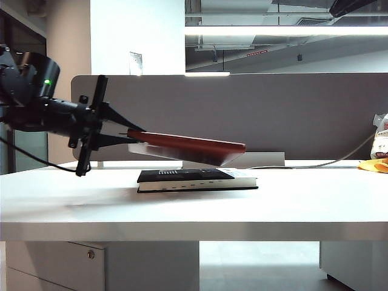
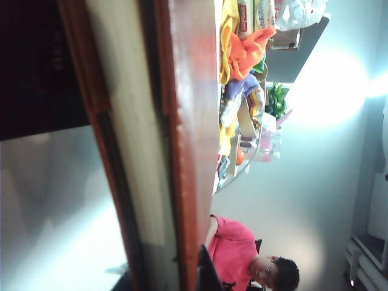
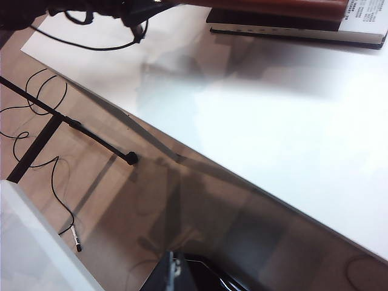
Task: Pick up the red book and place it on top of the black book.
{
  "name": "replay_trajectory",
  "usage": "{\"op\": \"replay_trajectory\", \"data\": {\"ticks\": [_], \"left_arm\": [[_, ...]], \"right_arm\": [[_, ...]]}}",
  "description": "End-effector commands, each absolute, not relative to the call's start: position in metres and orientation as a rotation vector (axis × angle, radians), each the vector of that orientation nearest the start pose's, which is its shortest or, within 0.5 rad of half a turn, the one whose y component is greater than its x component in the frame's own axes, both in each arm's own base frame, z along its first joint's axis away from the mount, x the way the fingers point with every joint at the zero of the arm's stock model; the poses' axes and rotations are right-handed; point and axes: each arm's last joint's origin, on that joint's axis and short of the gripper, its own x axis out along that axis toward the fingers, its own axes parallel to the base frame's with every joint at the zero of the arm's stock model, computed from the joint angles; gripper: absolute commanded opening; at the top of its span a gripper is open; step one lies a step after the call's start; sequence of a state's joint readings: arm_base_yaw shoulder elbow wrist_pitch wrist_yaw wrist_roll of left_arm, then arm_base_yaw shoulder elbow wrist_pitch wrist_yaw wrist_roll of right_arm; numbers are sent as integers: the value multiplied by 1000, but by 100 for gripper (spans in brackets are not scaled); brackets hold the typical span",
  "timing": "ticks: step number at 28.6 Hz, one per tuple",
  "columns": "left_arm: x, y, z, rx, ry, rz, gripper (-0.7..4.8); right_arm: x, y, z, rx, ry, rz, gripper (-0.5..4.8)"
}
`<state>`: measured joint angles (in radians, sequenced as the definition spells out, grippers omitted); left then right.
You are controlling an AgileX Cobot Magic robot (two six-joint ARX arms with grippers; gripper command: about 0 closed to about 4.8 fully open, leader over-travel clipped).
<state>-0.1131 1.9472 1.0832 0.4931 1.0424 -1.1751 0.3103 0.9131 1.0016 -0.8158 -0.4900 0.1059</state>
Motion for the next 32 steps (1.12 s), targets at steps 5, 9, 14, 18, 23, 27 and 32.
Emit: {"op": "replay_trajectory", "data": {"ticks": [5,9,14,18,23,27,32], "left_arm": [[412,-83,186,-1154,981,-880,-6],[419,-86,185,-1156,983,-861,-6],[424,-90,183,-1158,988,-845,-6],[431,-91,181,-1165,1003,-833,-6],[434,-91,176,-1163,1002,-792,-6],[434,-91,170,-1165,1023,-771,-6],[436,-91,166,-1158,1008,-741,-6]], "right_arm": [[154,64,333,157,779,724,-1],[154,64,333,158,781,724,0],[154,64,333,157,779,724,-1],[154,64,333,157,779,724,-1],[154,64,333,157,779,725,-1],[154,64,333,157,779,725,0],[154,64,333,161,781,724,0]]}}
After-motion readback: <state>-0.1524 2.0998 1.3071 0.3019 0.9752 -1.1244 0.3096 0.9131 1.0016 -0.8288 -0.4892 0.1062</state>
